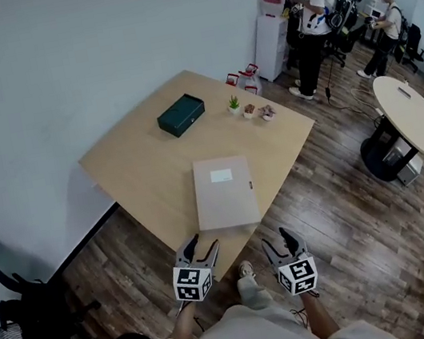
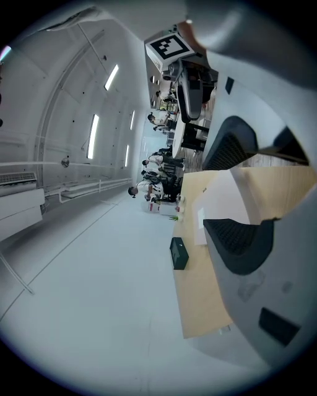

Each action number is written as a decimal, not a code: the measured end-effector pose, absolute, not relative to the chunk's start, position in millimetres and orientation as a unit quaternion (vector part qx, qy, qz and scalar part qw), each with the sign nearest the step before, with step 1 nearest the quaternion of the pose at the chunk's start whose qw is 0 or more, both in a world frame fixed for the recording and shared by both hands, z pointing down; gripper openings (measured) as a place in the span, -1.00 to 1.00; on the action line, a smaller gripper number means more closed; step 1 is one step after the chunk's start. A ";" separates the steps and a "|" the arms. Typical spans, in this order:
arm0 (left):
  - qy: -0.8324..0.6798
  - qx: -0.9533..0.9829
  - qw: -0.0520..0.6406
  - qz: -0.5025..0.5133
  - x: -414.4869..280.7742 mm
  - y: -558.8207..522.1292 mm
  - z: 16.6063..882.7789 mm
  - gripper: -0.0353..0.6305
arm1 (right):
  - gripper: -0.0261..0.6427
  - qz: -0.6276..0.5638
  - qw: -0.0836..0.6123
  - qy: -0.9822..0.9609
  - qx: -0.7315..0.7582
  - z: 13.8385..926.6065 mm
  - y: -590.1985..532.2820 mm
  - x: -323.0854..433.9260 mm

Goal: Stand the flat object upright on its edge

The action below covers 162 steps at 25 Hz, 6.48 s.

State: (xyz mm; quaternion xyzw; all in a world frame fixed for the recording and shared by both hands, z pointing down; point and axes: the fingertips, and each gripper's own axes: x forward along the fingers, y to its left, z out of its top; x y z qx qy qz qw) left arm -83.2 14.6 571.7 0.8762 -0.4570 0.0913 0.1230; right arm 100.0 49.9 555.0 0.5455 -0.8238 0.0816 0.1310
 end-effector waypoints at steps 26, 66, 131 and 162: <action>-0.498 0.841 0.152 0.147 -62.3 -153.0 597.3 -0.16 | -0.21 0.133 0.138 -0.846 0.498 584.0 -128.2 130.8; -0.456 0.840 0.215 0.198 -98.8 -203.3 655.5 -0.16 | -0.19 0.229 0.172 -0.801 0.526 656.4 -149.2 108.1; -0.371 0.812 0.417 0.170 -75.3 -293.9 741.7 -0.08 | 0.19 0.400 0.182 -0.785 0.436 744.8 -284.5 98.3; -0.397 0.844 0.327 0.154 -70.0 -279.9 672.6 -0.08 | 0.12 0.311 0.143 -0.814 0.469 670.5 -270.9 101.5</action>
